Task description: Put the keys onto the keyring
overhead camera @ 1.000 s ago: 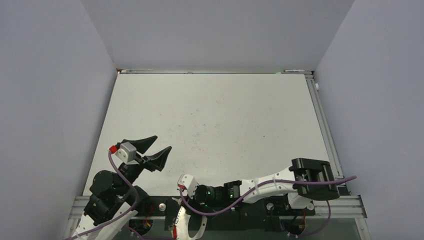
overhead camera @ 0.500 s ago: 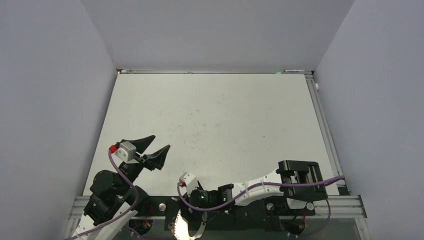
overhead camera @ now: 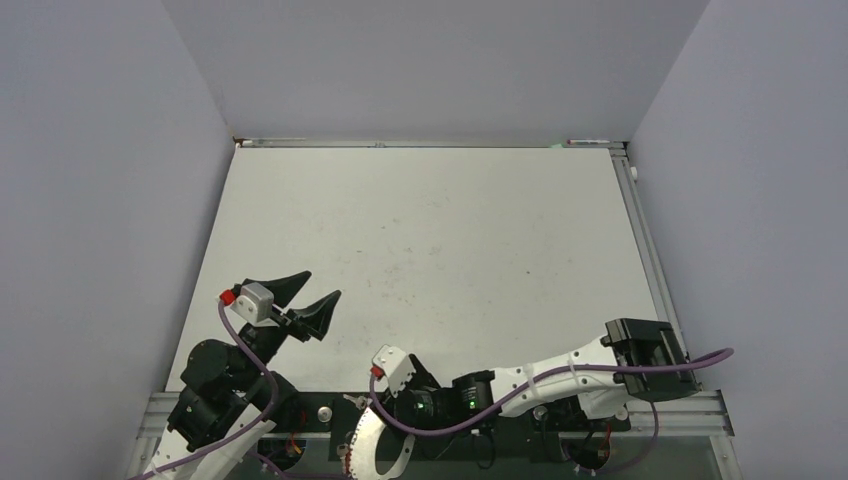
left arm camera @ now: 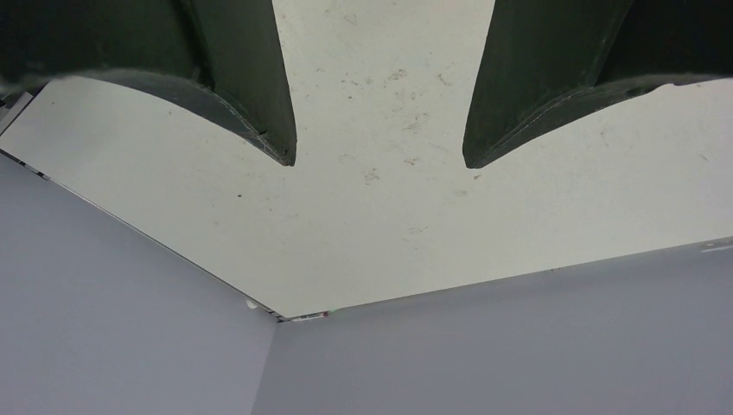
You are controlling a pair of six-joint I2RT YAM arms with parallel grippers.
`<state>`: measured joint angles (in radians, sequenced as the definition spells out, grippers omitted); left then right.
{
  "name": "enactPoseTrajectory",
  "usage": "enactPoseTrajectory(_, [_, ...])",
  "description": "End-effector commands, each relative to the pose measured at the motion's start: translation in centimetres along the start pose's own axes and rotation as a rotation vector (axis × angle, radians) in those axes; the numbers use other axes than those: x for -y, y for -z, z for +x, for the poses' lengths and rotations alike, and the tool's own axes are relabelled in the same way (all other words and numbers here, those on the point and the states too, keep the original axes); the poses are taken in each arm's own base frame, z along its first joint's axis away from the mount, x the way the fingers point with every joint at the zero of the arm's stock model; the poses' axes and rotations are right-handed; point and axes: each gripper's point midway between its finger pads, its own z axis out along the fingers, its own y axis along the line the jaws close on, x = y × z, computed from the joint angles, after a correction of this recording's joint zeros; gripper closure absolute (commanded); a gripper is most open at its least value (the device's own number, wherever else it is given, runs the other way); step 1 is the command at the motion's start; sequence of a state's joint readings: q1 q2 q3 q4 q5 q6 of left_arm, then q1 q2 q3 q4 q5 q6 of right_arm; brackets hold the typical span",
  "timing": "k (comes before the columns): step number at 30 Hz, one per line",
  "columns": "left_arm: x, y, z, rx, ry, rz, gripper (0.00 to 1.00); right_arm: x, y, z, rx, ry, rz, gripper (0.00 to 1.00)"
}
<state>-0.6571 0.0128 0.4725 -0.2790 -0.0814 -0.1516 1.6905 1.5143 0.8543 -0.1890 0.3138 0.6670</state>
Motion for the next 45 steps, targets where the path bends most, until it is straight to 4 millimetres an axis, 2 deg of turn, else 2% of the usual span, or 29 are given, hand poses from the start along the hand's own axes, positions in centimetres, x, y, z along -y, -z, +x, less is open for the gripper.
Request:
enactPoseTrajectory(1, [0.3, 0.2, -1.8, 0.035, -0.009, 0.008, 0.32, 1.8, 0.5, 0.7, 0.012, 0.008, 0.073, 0.32])
enactPoseTrajectory(11, [0.3, 0.1, -1.6, 0.028, -0.011, 0.013, 0.32, 2.3, -2.8, 4.7, -0.074, 0.027, 0.129, 0.45])
enactPoseTrajectory(15, [0.3, 0.1, -1.6, 0.026, -0.012, 0.014, 0.32, 3.1, -3.5, 5.8, -0.099, 0.042, 0.158, 0.57])
enactPoseTrajectory(21, [0.3, 0.1, -1.6, 0.028, -0.013, 0.014, 0.32, 3.5, -3.8, 6.5, -0.113, 0.064, 0.173, 0.86])
enactPoseTrajectory(26, [0.3, 0.0, -1.6, 0.025, -0.013, 0.014, 0.32, 4.9, -3.0, 4.9, -0.075, 0.09, 0.229, 0.89])
enactPoseTrajectory(33, [0.4, 0.1, -1.5, 0.024, -0.013, 0.017, 0.32, 10.0, -2.7, 2.7, -0.043, 0.114, 0.301, 0.9])
enactPoseTrajectory(38, [0.4, 0.0, -1.4, 0.02, -0.014, 0.019, 0.32, 12.7, -2.0, 0.7, -0.014, 0.143, 0.329, 0.91])
enactPoseTrajectory(45, [0.5, 0.0, -1.5, 0.022, -0.015, 0.021, 0.32, 17.9, -3.1, -1.3, -0.003, 0.166, 0.356, 0.91])
